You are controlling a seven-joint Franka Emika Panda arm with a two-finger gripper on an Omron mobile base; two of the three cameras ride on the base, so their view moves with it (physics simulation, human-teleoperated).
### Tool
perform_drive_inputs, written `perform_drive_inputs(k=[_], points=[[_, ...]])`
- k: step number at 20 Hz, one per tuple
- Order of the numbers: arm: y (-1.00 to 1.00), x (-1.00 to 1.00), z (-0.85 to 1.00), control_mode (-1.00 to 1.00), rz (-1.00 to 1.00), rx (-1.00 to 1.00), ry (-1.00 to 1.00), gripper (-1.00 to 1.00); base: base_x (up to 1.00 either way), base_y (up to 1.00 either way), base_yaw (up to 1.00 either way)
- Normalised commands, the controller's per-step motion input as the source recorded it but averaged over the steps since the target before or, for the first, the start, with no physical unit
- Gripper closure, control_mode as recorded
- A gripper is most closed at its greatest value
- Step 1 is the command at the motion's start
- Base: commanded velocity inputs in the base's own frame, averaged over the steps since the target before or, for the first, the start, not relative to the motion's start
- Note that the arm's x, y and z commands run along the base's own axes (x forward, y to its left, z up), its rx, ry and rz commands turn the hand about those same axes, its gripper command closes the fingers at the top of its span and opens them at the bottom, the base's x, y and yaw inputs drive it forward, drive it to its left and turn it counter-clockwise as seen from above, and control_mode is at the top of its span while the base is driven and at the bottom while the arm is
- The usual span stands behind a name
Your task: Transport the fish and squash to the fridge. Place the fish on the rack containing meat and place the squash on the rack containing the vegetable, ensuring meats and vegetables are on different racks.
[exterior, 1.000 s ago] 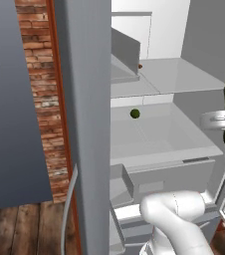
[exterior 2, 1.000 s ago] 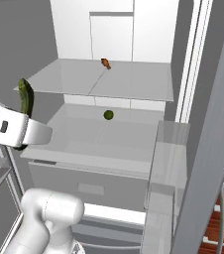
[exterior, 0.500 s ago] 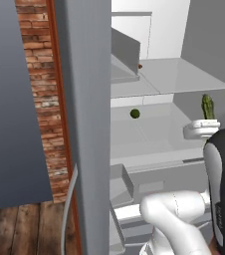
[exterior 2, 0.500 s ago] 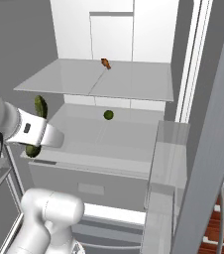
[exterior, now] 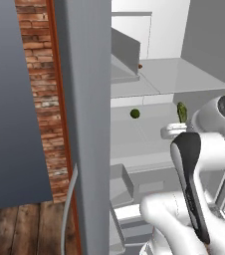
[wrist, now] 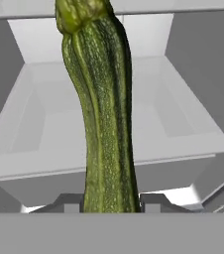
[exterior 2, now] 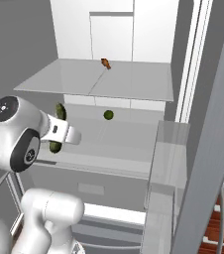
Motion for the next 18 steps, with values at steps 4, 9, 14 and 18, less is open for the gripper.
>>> perform_drive_inputs(k=[4, 9, 14, 18], points=[[-0.03, 0.69, -0.51, -1.0, 0.0, 0.0, 0.06, 1.0, 0.0, 0.0, 0.0], [0.0, 0.6, -0.46, -1.0, 0.0, 0.0, 0.09, 1.0, 0.0, 0.0, 0.0], [0.01, 0.39, -0.36, -1.0, 0.02, 0.0, 0.05, 1.0, 0.0, 0.0, 0.0], [0.0, 0.39, -0.38, -1.0, 0.1, 0.0, 0.02, 1.0, 0.0, 0.0, 0.0]])
